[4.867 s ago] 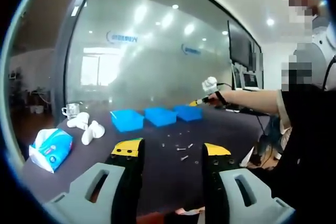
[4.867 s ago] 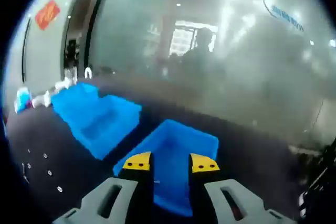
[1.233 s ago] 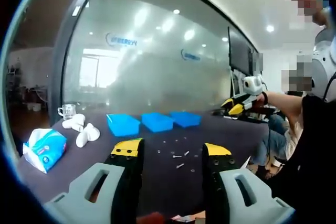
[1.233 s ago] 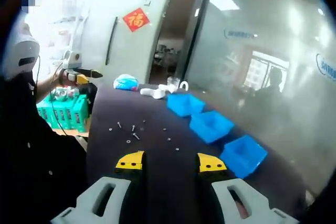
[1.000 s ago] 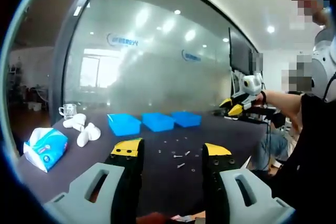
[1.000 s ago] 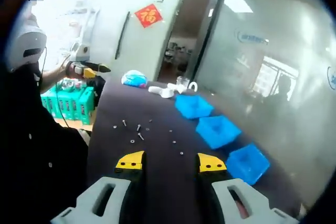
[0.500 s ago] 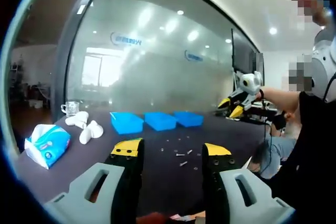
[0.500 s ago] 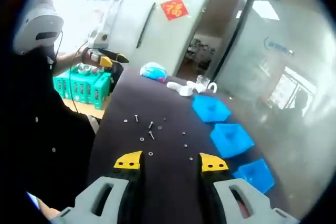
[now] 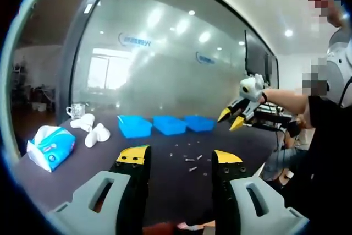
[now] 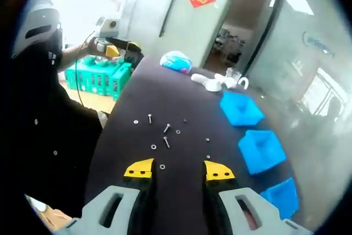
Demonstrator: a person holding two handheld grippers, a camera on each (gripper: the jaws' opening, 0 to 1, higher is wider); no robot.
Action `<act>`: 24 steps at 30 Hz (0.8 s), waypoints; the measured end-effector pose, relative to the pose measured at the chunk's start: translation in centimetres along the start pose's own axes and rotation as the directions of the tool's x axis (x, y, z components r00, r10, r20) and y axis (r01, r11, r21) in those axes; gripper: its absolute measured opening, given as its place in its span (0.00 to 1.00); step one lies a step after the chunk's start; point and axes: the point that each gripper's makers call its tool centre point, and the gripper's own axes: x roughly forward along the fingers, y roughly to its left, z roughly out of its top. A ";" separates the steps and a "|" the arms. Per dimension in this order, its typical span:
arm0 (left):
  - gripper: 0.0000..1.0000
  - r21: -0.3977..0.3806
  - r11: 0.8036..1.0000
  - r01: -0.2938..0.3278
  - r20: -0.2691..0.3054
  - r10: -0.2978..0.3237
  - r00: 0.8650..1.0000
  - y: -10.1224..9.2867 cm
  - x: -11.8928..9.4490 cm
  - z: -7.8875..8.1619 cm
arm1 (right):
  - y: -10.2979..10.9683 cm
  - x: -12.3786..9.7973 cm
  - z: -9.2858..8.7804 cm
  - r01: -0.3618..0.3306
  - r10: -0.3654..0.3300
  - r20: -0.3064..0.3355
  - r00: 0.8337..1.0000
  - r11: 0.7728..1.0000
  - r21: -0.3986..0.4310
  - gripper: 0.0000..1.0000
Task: Sort the screws, nuts, and washers into the corresponding bins
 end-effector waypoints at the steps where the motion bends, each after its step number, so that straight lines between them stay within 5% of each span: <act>1: 0.38 0.000 1.000 -0.001 -0.001 0.001 1.000 0.0 -0.1 0.0 | 0.0 0.5 0.1 -0.011 0.011 -0.006 1.000 1.000 -0.007 0.29; 9: 0.38 -0.009 1.000 -0.024 -0.003 0.024 1.000 0.5 -0.6 -0.3 | 0.3 4.5 0.6 -0.103 0.098 -0.076 0.992 0.993 -0.058 0.28; 24: 0.38 -0.027 0.999 -0.034 -0.025 0.034 0.999 0.7 -0.9 -1.4 | 2.4 9.2 -0.2 -0.261 0.226 -0.235 0.945 0.956 -0.131 0.20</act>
